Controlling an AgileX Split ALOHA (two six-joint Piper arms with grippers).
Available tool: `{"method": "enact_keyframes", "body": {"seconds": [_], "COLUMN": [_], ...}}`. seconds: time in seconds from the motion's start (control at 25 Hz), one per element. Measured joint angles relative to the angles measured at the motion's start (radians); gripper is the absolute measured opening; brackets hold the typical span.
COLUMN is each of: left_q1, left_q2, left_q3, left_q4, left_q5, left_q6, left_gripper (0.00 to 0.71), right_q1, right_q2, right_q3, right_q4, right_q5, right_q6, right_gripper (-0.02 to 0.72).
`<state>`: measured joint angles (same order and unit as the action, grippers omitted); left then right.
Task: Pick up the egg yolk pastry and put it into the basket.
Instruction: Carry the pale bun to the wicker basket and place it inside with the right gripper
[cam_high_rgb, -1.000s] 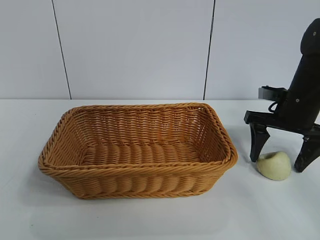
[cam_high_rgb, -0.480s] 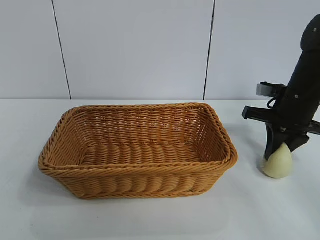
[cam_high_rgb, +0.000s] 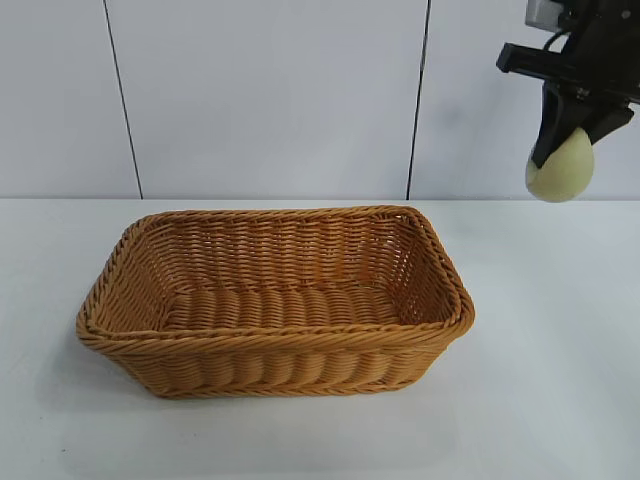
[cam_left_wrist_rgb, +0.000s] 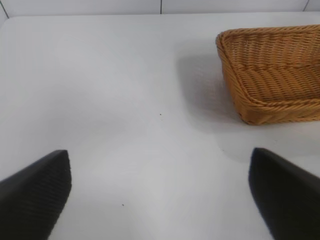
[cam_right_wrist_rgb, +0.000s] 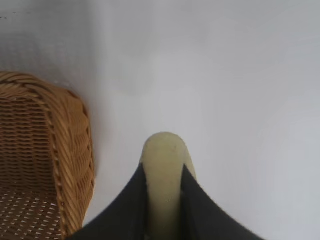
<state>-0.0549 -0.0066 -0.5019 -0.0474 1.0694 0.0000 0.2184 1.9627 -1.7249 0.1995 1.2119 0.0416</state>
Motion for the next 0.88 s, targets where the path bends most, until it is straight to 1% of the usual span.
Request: {"method": "enact_keyframes", "body": {"seconds": [0.12,0.24,0.44,0.48,0.6,0.68,0.88], "left_q1": [0.000,0.000,0.000,0.000,0.000,0.000,0.000], "left_q2": [0.000,0.000,0.000,0.000,0.000,0.000,0.000], "left_q3": [0.000,0.000,0.000,0.000,0.000,0.000,0.000], "left_q4": [0.000,0.000,0.000,0.000,0.000,0.000,0.000], "left_q5": [0.000,0.000,0.000,0.000,0.000,0.000,0.000], "left_q6": [0.000,0.000,0.000,0.000,0.000,0.000,0.000], "left_gripper": [0.692,0.692,0.692,0.692,0.692,0.692,0.692], "right_q1": [0.101,0.193,0.336,0.336,0.387,0.405,0.410], "right_q2": [0.000,0.000,0.000,0.000,0.004,0.019,0.091], "right_q3": [0.000,0.000,0.000,0.000,0.000,0.000,-0.002], "right_q4": [0.000,0.000,-0.003,-0.003,-0.023,-0.037,-0.060], "right_q5": [-0.006,-0.035,-0.119,-0.119,-0.170,-0.197,-0.259], "right_q6": [0.022,0.045,0.096,0.096,0.129,0.137,0.166], "right_gripper": [0.096,0.096,0.095,0.095,0.095,0.095,0.094]}}
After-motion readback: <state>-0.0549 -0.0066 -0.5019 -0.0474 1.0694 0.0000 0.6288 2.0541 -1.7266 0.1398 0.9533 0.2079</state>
